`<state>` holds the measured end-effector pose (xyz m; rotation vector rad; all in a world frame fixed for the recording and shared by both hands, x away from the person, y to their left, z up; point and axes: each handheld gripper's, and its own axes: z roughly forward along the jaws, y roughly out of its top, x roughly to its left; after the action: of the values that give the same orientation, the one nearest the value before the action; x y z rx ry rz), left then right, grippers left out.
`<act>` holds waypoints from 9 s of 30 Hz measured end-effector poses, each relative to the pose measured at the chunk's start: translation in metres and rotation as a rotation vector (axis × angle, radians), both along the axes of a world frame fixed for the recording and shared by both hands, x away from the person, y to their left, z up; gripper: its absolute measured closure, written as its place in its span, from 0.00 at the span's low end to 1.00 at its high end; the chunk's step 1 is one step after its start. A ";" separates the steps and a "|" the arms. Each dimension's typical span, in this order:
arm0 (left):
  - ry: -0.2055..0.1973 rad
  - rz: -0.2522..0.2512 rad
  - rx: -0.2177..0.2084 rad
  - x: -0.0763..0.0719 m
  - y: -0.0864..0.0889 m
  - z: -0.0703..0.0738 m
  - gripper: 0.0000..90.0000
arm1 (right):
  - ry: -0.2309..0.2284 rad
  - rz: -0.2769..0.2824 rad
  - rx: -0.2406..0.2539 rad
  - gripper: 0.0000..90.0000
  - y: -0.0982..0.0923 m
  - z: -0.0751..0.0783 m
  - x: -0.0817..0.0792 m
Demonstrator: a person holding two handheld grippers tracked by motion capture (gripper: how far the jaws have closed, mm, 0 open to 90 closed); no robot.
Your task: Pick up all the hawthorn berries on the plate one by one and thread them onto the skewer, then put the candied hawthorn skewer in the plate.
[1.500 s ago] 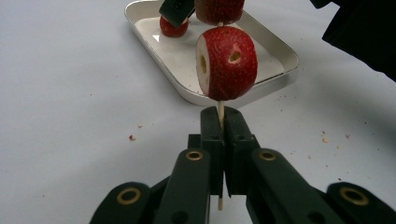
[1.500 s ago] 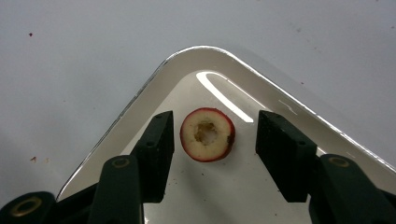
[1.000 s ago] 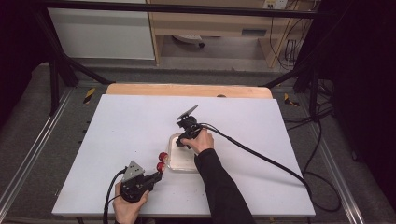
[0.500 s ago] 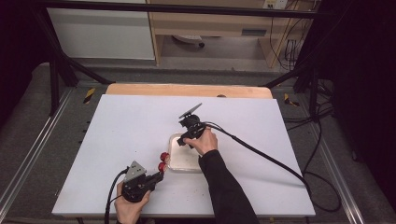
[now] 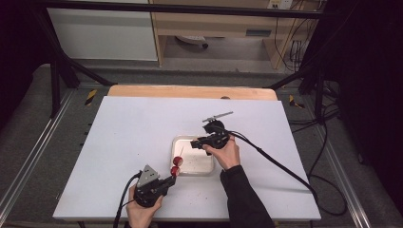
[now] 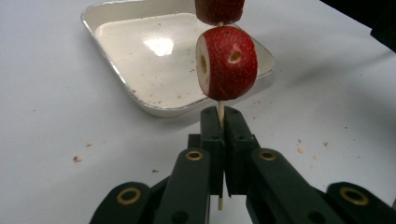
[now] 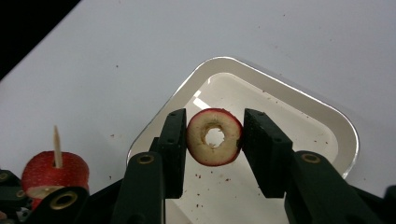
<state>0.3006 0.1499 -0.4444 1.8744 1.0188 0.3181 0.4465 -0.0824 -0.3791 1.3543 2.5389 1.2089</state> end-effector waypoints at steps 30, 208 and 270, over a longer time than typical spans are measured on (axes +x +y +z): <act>0.066 0.003 -0.092 -0.003 -0.061 -0.003 0.98 | -0.257 -0.178 0.561 0.68 -0.058 -0.017 -0.050; 0.201 0.020 0.411 0.094 -0.061 0.013 0.98 | -0.252 -0.026 -0.097 0.03 -0.167 -0.072 -0.099; 0.051 -0.022 0.211 0.036 0.114 -0.001 0.08 | -0.233 -0.030 -0.103 0.01 -0.167 -0.073 -0.099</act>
<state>0.3366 0.2644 -0.4449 2.0909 1.0313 0.3790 0.3475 -0.2493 -0.4519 1.1519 2.3762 1.1382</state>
